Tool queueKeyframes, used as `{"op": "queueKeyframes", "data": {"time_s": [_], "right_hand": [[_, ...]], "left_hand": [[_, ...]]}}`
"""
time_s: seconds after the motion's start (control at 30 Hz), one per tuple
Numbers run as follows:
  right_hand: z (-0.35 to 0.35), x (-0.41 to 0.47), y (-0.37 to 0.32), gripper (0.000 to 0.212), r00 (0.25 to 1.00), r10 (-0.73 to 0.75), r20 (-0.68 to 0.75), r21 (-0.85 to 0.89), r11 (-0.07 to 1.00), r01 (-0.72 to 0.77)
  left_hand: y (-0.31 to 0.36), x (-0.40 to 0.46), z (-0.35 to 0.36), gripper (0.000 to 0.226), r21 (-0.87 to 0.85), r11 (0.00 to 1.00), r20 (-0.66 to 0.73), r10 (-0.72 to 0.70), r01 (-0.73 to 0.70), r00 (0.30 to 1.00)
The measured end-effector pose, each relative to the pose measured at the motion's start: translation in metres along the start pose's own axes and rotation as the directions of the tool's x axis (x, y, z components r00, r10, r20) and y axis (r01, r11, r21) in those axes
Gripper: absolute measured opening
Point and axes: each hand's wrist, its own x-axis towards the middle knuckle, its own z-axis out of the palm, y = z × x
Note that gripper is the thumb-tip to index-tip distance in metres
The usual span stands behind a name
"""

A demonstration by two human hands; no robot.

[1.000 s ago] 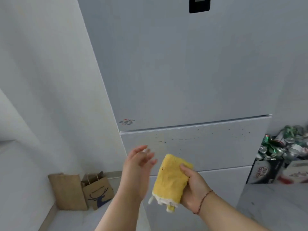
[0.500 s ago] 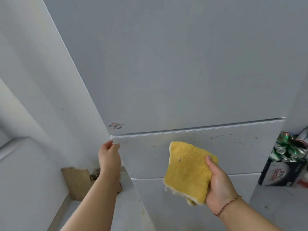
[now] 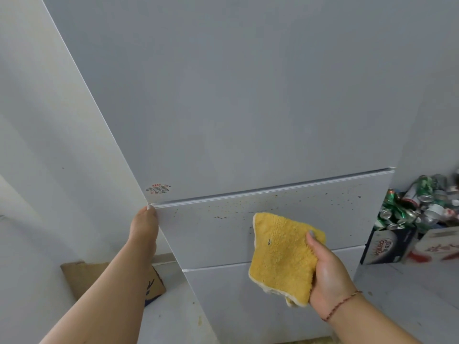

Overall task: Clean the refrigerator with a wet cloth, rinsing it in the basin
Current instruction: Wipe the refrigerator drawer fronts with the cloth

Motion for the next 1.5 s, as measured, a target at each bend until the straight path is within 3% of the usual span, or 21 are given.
{"op": "queueKeyframes", "data": {"time_s": [0.17, 0.37, 0.47, 0.6, 0.67, 0.77, 0.87, 0.93, 1.13, 1.3, 1.5], "right_hand": [[0.001, -0.015, 0.008, 0.035, 0.996, -0.059, -0.07, -0.01, 0.998, 0.059], [-0.008, -0.037, 0.002, 0.027, 0.956, -0.239, -0.172, 0.017, 0.969, 0.245], [-0.018, -0.037, -0.019, 0.023, 0.893, -0.388, -0.227, -0.026, 0.919, 0.393], [-0.036, -0.021, -0.067, 0.035, 0.729, -0.621, -0.287, -0.235, 0.784, 0.575], [-0.04, -0.009, -0.096, 0.042, 0.634, -0.745, -0.208, -0.446, 0.649, 0.616], [-0.047, 0.017, -0.134, 0.048, 0.539, -0.841, 0.045, -0.74, 0.334, 0.583], [-0.062, 0.05, -0.148, 0.066, 0.528, -0.789, 0.314, -0.894, -0.058, 0.445], [-0.072, 0.068, -0.143, 0.063, 0.521, -0.76, 0.389, -0.902, -0.2, 0.382], [-0.051, 0.07, -0.108, 0.059, 0.469, -0.736, 0.488, -0.824, -0.213, 0.524], [-0.005, 0.059, -0.042, 0.055, 0.47, -0.641, 0.608, -0.751, -0.272, 0.602], [0.046, 0.026, 0.026, 0.039, 0.328, -0.618, 0.715, -0.628, -0.36, 0.69]], "left_hand": [[-0.022, -0.006, -0.007, 0.029, -0.018, 0.997, -0.044, 0.08, -0.081, 0.996], [-0.055, -0.047, -0.025, 0.038, 0.004, 0.99, -0.106, 0.142, -0.142, 0.984], [-0.062, -0.065, -0.028, 0.028, -0.03, 0.986, -0.169, 0.159, -0.166, 0.973], [-0.071, -0.08, -0.03, 0.026, -0.103, 0.977, -0.25, 0.156, -0.187, 0.956], [-0.073, -0.085, -0.029, 0.028, -0.124, 0.973, -0.289, 0.151, -0.194, 0.945], [-0.073, -0.096, -0.027, 0.028, -0.138, 0.972, -0.328, 0.137, -0.191, 0.935], [-0.081, -0.101, -0.027, 0.026, -0.201, 0.963, -0.361, 0.096, -0.177, 0.928], [-0.088, -0.103, -0.029, 0.024, -0.239, 0.958, -0.365, 0.064, -0.16, 0.929], [-0.089, -0.123, -0.028, 0.017, -0.254, 0.948, -0.361, 0.092, -0.193, 0.928], [-0.091, -0.133, -0.032, 0.016, -0.286, 0.936, -0.358, 0.096, -0.207, 0.929], [-0.091, -0.13, -0.037, 0.023, -0.321, 0.923, -0.3, 0.111, -0.21, 0.947]]}}
